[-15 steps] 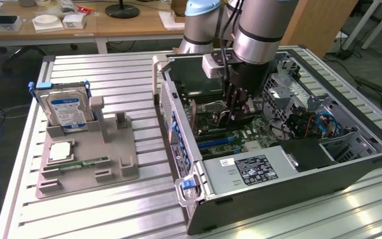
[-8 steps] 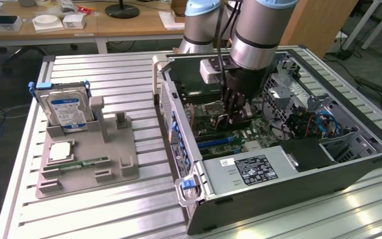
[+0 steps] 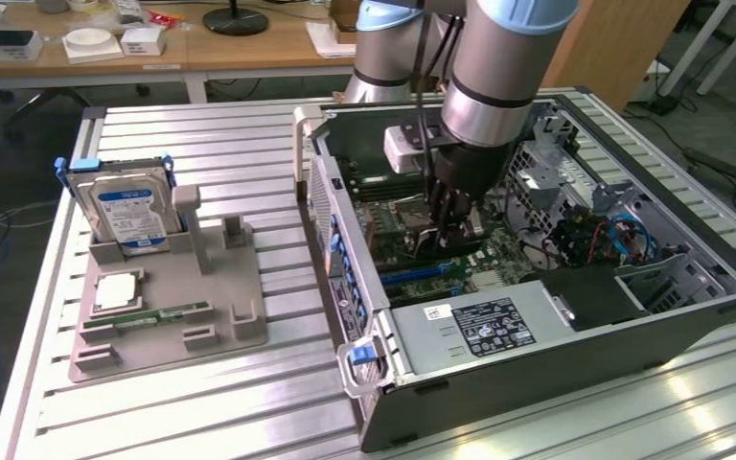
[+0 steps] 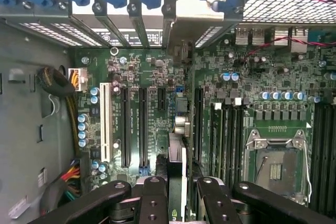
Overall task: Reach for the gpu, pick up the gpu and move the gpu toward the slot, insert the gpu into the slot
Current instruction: 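Insert the gpu into the slot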
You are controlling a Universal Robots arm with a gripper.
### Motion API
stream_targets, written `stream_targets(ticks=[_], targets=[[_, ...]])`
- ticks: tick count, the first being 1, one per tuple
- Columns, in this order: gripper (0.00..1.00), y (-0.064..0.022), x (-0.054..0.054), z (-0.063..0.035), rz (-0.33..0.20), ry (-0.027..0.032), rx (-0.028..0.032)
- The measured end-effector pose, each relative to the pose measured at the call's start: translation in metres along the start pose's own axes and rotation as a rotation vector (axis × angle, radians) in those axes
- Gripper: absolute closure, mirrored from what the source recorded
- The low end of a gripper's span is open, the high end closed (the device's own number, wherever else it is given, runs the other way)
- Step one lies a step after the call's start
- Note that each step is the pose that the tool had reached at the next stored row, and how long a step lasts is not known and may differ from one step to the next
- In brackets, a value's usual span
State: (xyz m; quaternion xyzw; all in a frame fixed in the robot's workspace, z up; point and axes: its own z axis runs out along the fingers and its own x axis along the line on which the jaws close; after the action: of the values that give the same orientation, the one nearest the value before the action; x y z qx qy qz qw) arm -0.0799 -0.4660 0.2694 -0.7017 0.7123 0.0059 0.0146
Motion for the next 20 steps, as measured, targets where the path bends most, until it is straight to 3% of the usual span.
stream_targets(ticks=[20], targets=[[0.74,0.0065,0.001,0.0160,0.000,0.0001,0.0000]])
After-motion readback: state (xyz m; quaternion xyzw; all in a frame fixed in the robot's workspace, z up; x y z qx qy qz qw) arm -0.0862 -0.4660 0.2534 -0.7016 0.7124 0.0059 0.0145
